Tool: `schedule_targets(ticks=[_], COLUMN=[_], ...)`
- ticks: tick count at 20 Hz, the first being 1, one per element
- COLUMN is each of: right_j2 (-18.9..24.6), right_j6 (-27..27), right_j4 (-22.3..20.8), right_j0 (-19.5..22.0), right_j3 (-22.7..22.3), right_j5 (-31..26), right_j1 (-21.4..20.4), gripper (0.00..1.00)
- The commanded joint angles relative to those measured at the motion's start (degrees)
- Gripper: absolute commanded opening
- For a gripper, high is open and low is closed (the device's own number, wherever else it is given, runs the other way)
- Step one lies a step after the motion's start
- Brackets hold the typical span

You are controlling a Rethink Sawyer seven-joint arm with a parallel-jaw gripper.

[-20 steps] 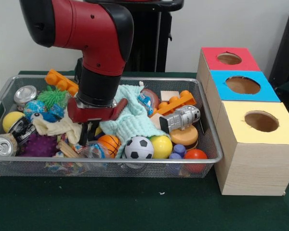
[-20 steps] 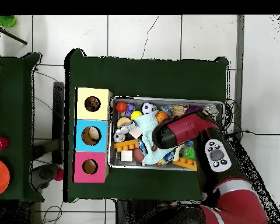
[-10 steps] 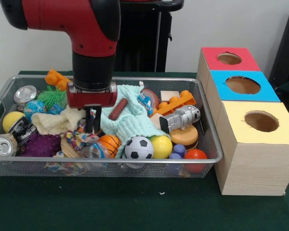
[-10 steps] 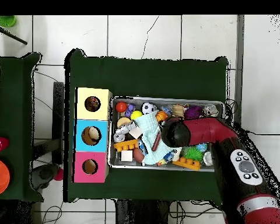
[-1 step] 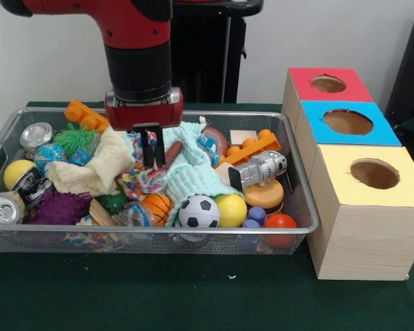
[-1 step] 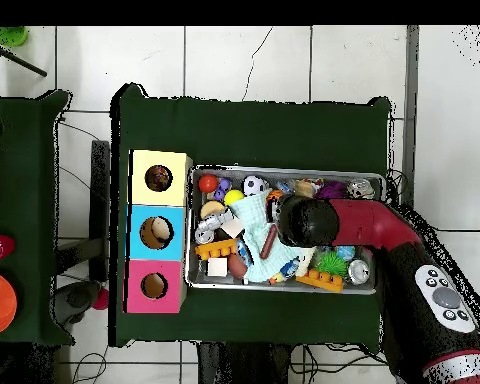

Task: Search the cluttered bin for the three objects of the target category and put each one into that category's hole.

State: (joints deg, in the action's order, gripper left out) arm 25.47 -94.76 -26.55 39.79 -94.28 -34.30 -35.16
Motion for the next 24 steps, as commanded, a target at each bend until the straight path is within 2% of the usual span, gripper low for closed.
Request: schedule_targets(ticks=[1,12,24], right_j2=[6.43,6.01,4.25], right_j6=[0.70,-3.05,-6.04], right_j4=[5.67,10.69,14.97], right_j0=[0.49,-0.97,-5.81], right_j3=[-5.35,-7.04,-9.80], right_j5=[-4.42,-4.01,-5.02], right_j1=[-1.76,-2.26,-8.82], gripper=[0.00,0.00,0.00])
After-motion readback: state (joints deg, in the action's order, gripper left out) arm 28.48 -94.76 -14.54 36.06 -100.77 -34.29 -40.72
